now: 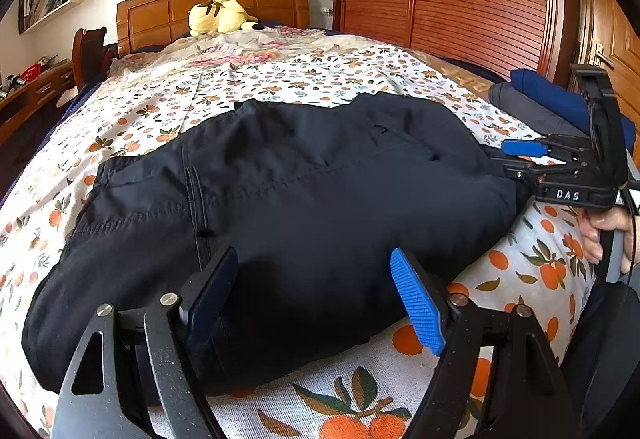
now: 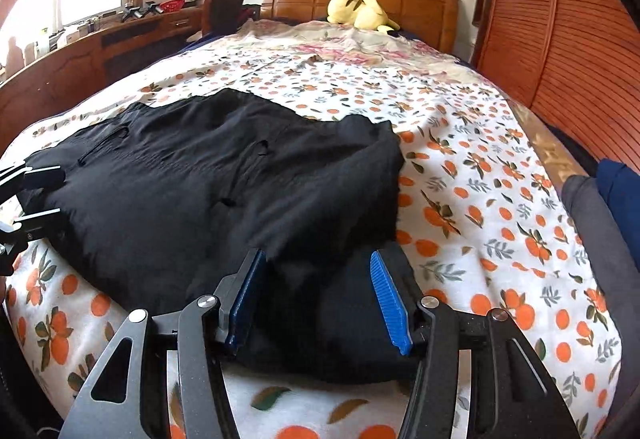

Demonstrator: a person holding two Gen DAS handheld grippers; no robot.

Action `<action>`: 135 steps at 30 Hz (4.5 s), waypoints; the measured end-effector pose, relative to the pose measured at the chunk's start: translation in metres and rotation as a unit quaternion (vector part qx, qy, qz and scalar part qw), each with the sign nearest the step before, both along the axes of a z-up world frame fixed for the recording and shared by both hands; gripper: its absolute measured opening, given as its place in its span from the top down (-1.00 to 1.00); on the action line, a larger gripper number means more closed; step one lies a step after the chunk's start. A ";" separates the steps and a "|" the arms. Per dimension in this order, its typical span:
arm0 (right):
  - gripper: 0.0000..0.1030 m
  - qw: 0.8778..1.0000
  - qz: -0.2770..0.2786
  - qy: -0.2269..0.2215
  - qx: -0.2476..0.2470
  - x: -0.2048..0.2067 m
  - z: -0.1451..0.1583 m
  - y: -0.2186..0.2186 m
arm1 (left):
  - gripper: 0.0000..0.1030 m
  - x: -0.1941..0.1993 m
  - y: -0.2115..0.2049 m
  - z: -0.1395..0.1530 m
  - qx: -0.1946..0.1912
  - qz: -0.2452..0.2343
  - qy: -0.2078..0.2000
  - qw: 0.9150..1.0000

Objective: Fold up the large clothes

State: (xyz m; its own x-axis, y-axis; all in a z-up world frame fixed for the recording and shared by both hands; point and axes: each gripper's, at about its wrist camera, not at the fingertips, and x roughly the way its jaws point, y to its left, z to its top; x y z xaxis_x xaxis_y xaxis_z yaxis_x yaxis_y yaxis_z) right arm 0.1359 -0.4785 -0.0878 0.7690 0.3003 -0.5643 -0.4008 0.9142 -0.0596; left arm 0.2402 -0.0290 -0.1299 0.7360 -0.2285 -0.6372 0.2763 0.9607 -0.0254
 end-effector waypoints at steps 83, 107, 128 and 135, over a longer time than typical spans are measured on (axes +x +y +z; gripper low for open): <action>0.65 0.976 0.185 -0.010 0.111 -0.038 0.145 0.147 | -0.55 -0.053 0.110 0.036 -0.056 0.075 -0.063 0.994; 0.07 0.975 0.214 -0.047 0.043 -0.051 0.139 0.236 | -0.55 -0.071 0.174 0.031 -0.085 0.119 -0.078 0.986; 0.32 0.977 0.193 0.086 0.032 -0.026 0.060 0.216 | -0.55 -0.062 0.128 0.037 -0.073 0.086 -0.077 0.991; 0.32 0.978 0.193 0.071 0.026 -0.029 0.041 0.207 | -0.55 -0.055 0.133 0.029 -0.078 0.094 -0.061 0.991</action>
